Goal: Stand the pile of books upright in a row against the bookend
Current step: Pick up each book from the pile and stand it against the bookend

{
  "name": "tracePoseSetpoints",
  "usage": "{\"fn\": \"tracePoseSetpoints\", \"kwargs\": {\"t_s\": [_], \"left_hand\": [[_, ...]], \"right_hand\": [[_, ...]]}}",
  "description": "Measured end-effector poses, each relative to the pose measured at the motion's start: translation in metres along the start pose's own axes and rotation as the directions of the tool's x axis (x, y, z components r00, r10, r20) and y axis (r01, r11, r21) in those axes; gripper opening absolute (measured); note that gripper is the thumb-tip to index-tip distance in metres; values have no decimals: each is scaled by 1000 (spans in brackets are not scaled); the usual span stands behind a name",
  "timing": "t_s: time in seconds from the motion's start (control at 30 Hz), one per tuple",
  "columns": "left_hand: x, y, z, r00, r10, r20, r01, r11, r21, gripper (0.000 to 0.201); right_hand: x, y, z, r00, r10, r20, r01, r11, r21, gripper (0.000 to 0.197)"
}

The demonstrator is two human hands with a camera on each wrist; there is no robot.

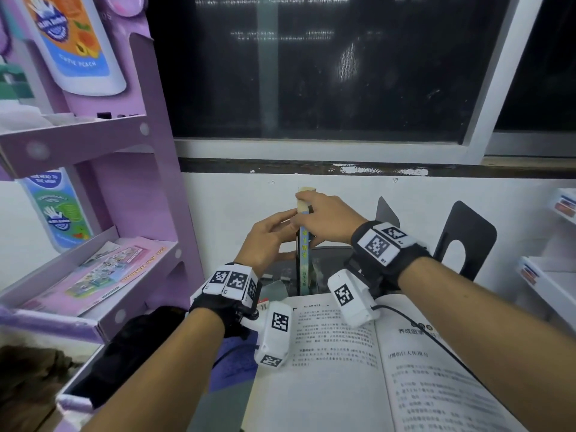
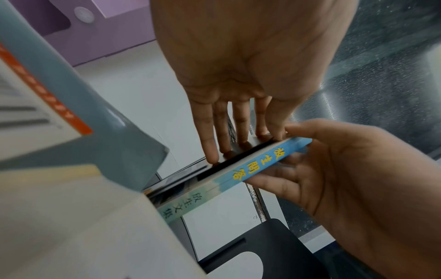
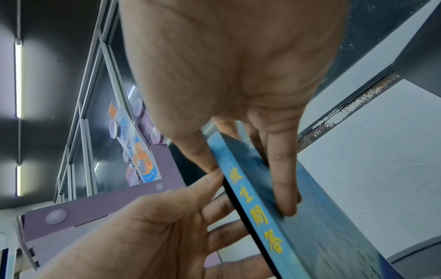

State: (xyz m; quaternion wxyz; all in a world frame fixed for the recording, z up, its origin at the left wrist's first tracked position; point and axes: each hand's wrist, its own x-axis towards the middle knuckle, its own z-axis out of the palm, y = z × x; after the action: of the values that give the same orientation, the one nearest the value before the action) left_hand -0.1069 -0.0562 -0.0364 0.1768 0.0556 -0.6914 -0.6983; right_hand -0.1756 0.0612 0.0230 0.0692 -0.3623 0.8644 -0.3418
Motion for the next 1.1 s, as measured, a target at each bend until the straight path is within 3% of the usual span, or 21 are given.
{"fn": "tracePoseSetpoints", "kwargs": {"t_s": [0.2, 0.33, 0.47, 0.9, 1.1], "left_hand": [[-1, -3, -8, 997, 4, 82, -3, 1000, -13, 41], [-2, -12, -14, 987, 38, 159, -43, 999, 31, 59], [-3, -15, -15, 983, 70, 167, -88, 990, 107, 75], [0, -13, -16, 991, 58, 119, -71, 991, 110, 74], [-5, -8, -16, 990, 21, 138, -51, 974, 221, 75]], "right_hand": [[-1, 6, -7, 988, 16, 152, -32, 994, 107, 69], [-5, 16, -7, 983, -65, 169, 111, 954, -278, 90], [-6, 20, 0, 981, -89, 173, 144, 931, -337, 103], [1, 18, 4, 983, -117, 140, 158, 928, -336, 103], [-3, 15, 2, 984, -80, 160, 136, 913, -385, 106]]}}
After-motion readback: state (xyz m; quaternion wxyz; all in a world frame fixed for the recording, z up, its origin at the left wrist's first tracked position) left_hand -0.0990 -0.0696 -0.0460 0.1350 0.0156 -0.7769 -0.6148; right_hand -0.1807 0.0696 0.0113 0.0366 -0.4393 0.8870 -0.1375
